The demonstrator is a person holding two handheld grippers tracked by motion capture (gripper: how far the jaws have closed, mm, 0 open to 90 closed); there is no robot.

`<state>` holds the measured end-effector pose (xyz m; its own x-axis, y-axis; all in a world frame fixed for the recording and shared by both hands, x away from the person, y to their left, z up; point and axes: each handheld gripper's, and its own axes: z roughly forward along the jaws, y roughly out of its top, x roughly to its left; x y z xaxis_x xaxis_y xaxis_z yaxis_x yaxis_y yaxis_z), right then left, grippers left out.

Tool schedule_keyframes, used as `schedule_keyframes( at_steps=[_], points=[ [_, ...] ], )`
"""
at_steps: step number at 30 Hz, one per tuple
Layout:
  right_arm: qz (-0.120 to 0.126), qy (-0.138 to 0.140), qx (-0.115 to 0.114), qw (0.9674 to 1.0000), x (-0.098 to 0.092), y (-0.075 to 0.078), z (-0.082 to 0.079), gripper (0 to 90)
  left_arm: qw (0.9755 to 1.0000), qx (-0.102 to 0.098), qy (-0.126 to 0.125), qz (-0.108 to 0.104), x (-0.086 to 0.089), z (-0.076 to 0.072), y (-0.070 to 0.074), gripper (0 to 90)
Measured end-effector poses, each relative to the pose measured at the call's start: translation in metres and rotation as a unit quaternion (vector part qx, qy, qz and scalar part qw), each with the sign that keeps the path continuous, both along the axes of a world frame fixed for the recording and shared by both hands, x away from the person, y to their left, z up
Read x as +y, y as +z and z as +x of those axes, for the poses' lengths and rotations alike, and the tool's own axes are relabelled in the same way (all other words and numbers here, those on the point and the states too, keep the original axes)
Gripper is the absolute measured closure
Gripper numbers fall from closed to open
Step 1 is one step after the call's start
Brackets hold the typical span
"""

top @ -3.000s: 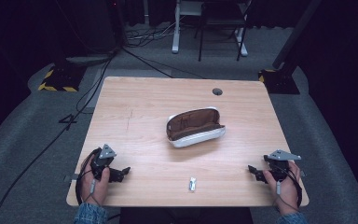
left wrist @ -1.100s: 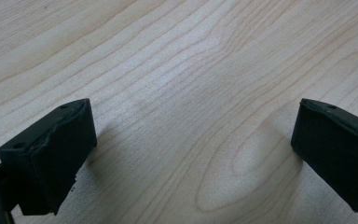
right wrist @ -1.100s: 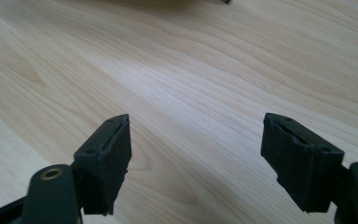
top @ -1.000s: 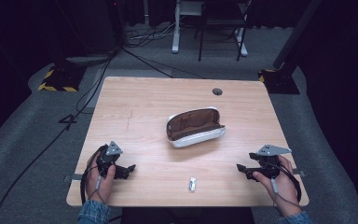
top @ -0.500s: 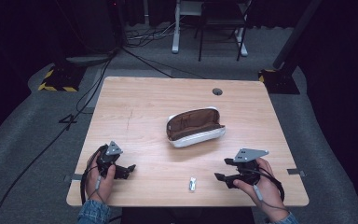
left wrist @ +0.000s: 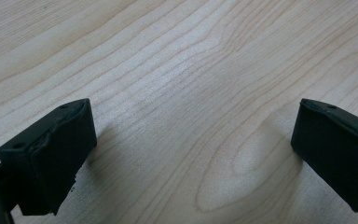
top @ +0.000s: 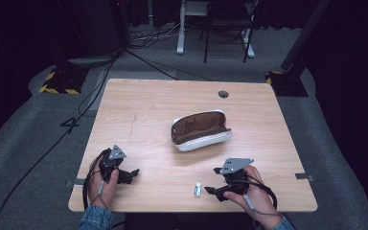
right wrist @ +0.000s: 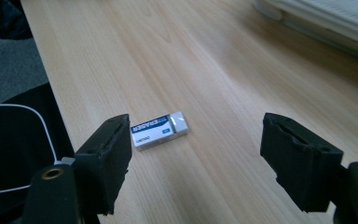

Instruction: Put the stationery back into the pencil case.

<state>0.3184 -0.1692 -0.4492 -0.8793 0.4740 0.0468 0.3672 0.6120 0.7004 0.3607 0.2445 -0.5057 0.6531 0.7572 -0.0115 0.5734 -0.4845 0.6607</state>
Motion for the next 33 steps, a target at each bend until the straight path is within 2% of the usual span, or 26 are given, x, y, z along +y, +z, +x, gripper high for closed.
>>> schedule_keyframes(
  at_steps=[8, 14, 15, 30, 33],
  points=[
    [-0.011, 0.029, 0.007, 0.9995, 0.02, -0.013, -0.002, 26.5, 1.0, 0.0, 0.0, 0.0, 0.0, 0.0, 0.0, 0.6],
    [-0.018, 0.038, 0.011, 0.9991, 0.03, -0.021, -0.003, 28.4, 1.0, 0.0, 0.0, 0.0, 0.0, 0.0, 0.0, 0.6],
    [-0.026, 0.04, 0.011, 0.9988, 0.032, -0.025, -0.003, 29.3, 1.0, -0.001, -0.001, 0.0, 0.0, 0.0, 0.0, 0.6],
    [-0.047, 0.056, 0.011, 0.9972, 0.041, -0.038, 0.0, 36.0, 1.0, 0.0, 0.0, 0.0, 0.0, 0.0, 0.0, 0.6],
    [-0.059, 0.06, 0.002, 0.9965, 0.043, -0.039, 0.0, 38.7, 1.0, -0.001, 0.0, 0.0, 0.0, 0.0, 0.0, 0.6]
  ],
)
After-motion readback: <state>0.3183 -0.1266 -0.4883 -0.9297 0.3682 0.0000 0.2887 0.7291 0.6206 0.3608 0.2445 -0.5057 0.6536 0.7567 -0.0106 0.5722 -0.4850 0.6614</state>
